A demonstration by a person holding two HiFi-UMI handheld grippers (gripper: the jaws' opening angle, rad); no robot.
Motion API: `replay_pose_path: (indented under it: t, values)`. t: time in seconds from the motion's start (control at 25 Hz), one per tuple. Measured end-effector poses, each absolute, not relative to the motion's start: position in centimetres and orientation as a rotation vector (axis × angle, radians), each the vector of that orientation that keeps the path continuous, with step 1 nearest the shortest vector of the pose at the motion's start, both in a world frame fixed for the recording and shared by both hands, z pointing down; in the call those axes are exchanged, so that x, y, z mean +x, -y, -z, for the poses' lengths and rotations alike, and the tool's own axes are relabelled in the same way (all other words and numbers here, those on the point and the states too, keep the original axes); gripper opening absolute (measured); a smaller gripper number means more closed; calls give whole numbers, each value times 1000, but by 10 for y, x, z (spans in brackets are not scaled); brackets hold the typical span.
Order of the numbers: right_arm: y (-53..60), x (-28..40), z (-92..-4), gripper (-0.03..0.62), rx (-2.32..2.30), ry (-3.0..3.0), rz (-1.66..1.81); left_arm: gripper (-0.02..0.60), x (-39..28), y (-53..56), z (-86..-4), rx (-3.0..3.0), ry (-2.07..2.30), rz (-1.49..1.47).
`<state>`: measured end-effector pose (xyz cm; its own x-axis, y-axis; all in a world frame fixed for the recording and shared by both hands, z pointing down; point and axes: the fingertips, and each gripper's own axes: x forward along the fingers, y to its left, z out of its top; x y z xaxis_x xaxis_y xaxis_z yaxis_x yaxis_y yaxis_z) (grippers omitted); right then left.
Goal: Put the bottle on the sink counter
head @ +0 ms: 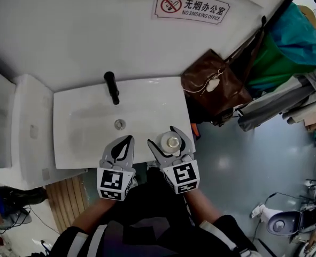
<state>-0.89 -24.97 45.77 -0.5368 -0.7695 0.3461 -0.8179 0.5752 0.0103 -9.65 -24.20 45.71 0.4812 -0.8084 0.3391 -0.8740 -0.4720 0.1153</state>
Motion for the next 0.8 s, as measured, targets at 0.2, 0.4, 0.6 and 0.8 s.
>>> replay_pose_path:
  t: [0.2,0.4,0.6,0.8]
  values:
    - [287,1,-472,344,1287,2496,-232,-3,-82,275,-471,2428,1434,-371]
    - [324,8,-487,344,1273,2505,-259,-3,-68,311,-488,2372,1426,-401]
    - [357,16,-500,344,1265,2515,-291,-2,-63,340,-502,2328,1453,-452]
    - [387,21,-512,344,1248,2509,-296,-3,-60,362,-513,2300,1480,-487]
